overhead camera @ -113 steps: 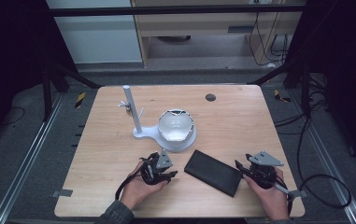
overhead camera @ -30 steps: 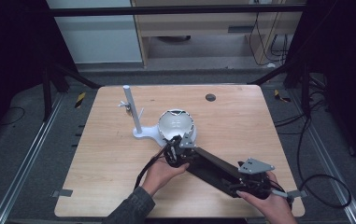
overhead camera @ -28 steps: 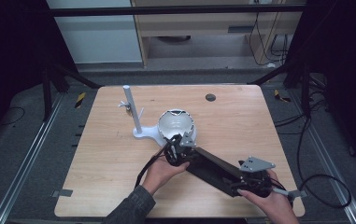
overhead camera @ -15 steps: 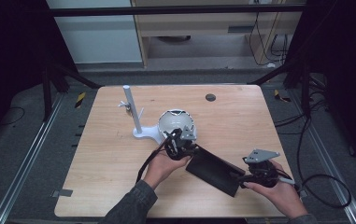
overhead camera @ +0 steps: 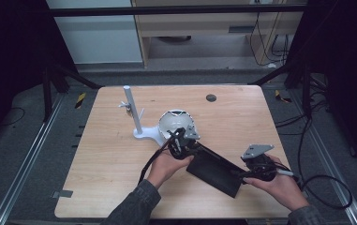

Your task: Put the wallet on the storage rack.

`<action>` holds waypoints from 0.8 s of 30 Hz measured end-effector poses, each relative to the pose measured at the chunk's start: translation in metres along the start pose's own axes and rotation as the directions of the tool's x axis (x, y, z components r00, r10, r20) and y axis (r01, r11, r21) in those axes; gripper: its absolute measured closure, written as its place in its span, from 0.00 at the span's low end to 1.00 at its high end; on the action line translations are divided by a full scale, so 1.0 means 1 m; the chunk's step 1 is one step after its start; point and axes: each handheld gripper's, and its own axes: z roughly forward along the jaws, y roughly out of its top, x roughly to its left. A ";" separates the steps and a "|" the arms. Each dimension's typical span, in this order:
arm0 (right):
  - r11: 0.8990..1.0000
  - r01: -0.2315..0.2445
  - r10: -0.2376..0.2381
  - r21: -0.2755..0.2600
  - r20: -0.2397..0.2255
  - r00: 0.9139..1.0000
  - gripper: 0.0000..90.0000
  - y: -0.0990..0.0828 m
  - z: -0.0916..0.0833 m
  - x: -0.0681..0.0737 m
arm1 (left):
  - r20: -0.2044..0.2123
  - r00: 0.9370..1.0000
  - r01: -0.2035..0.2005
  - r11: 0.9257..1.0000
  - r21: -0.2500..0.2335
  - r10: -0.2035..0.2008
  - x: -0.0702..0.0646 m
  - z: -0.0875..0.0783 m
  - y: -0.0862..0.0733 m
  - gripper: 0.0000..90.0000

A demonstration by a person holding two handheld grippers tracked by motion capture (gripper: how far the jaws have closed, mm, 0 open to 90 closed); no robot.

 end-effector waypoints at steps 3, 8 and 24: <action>1.000 0.009 -0.009 0.021 0.001 1.000 0.41 0.004 0.004 0.000 | 0.003 1.000 0.001 1.000 0.002 -0.001 0.000 0.001 0.001 0.85; 0.999 0.031 -0.031 0.040 0.005 1.000 0.45 0.010 0.011 0.000 | 0.003 1.000 0.002 1.000 0.005 -0.002 0.001 0.004 0.001 0.85; 0.991 0.099 -0.098 0.091 -0.008 0.995 0.65 0.024 0.030 0.004 | 0.011 1.000 0.000 1.000 0.011 0.000 -0.001 0.004 0.002 0.83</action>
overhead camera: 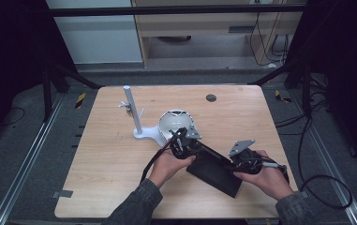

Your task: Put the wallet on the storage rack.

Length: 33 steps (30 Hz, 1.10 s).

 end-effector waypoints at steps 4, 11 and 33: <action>0.998 0.050 -0.051 0.026 0.023 0.998 0.76 0.006 0.004 0.004 | -0.002 1.000 0.021 1.000 -0.013 -0.021 -0.002 -0.006 -0.002 0.80; 0.993 0.120 -0.121 0.016 0.070 0.990 0.94 0.011 0.003 0.009 | -0.042 0.999 -0.003 1.000 -0.027 0.002 -0.011 -0.033 -0.021 0.60; 0.987 0.099 -0.081 -0.126 0.143 0.986 0.94 -0.005 -0.045 -0.003 | -0.069 0.997 0.039 0.994 -0.103 -0.047 0.002 -0.074 -0.065 0.16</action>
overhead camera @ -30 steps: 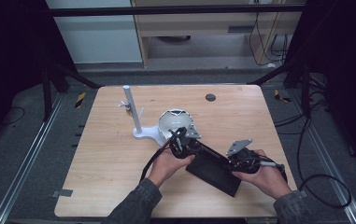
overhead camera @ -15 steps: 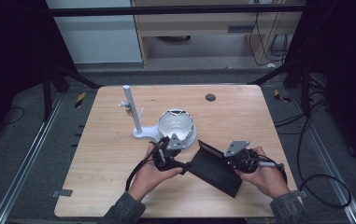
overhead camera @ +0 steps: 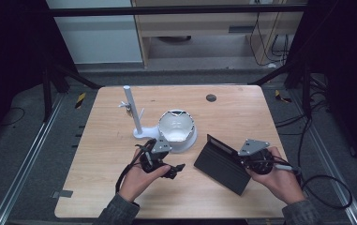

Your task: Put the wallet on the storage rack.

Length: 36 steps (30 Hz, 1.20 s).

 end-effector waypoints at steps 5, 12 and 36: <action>0.999 0.000 0.001 -0.045 0.019 1.000 0.94 0.003 -0.012 0.000 | 0.017 1.000 0.002 1.000 -0.029 -0.002 -0.005 -0.007 0.000 0.16; 0.997 0.008 -0.005 -0.076 0.040 0.999 0.94 0.006 -0.023 -0.003 | 0.033 0.999 -0.026 0.999 -0.043 0.027 -0.005 -0.017 0.012 0.14; 0.974 0.022 -0.005 -0.225 0.075 0.997 0.94 0.034 -0.064 -0.016 | 0.141 0.988 -0.059 0.998 -0.014 0.061 0.004 0.015 0.065 0.14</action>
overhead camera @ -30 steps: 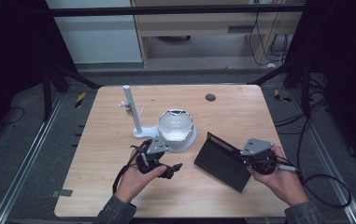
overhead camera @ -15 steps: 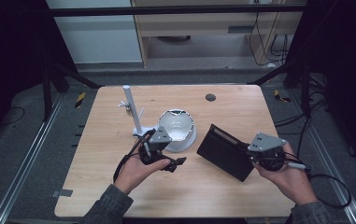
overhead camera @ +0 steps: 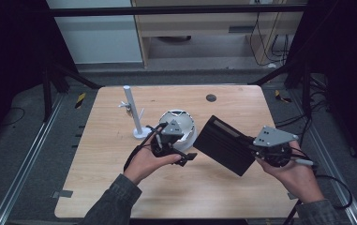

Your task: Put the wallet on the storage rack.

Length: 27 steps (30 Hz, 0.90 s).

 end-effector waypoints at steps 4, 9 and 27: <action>1.000 0.001 -0.001 -0.020 -0.014 1.000 0.94 0.005 0.000 0.002 | 0.040 0.999 -0.025 1.000 0.005 0.025 0.001 0.011 0.009 0.15; 0.999 -0.012 0.010 -0.046 -0.042 0.999 0.94 0.006 0.005 0.003 | 0.057 0.998 -0.005 1.000 0.003 0.005 0.006 0.027 0.014 0.15; 0.998 -0.029 0.024 -0.056 -0.079 0.997 0.94 -0.012 0.013 0.007 | 0.170 0.983 0.065 0.996 0.064 -0.075 0.018 0.028 0.013 0.78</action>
